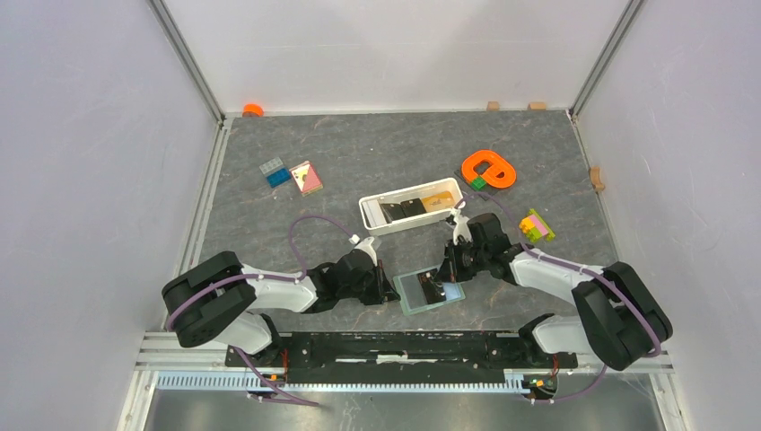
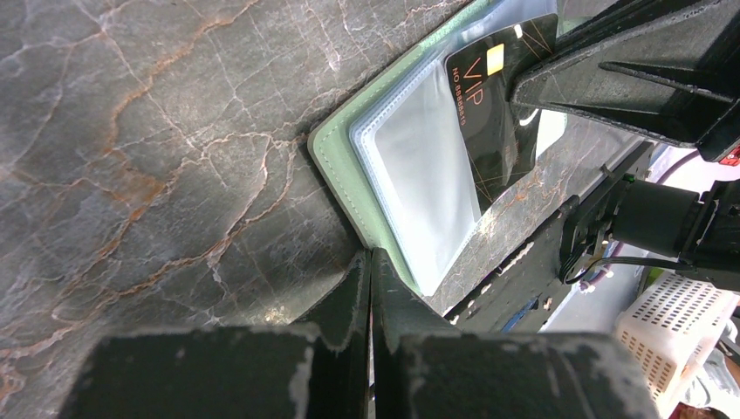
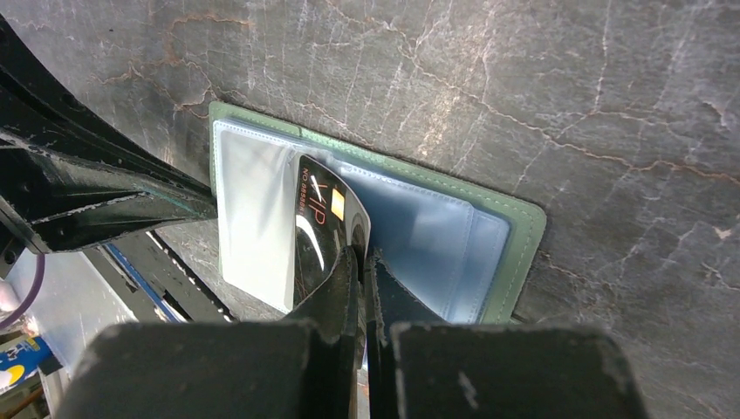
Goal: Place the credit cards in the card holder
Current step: Insert the credit card into the card holder.
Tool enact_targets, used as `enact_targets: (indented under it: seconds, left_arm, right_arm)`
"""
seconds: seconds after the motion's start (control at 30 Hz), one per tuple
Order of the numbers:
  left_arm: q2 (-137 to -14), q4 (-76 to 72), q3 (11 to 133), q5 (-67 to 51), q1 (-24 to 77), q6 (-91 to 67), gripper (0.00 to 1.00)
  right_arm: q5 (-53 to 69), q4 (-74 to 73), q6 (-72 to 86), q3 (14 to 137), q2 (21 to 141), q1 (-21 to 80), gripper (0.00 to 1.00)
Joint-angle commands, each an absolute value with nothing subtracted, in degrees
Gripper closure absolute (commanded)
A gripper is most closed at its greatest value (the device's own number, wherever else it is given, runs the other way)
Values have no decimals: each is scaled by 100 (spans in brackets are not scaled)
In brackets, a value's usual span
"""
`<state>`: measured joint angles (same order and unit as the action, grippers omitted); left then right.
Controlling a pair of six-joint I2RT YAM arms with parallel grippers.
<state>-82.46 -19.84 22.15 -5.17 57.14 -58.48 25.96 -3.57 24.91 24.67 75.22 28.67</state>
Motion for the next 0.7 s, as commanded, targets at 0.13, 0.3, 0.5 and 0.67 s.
enact_targets:
  seconds: [0.13,0.3,0.5,0.67]
  left_arm:
    - [-8244,-1890,2276,-351,5713,-5689,98]
    - [-8252,-1914,2294,-357,5713,-5645,98]
    - [-8339,-1993,2320,-380,5713,-5640,98]
    - [-8387,-2069,2331,-405,5713,-5643,98]
  right_arm:
    - [1721,-1248,1943,2373,8090,3071,100]
    - [1722,-1228,2001,2432,8249,3229,100]
    - [1760,-1088,2159,2461,8378,3371,100]
    - [1815,-812,2427,2393,8361,3469,100]
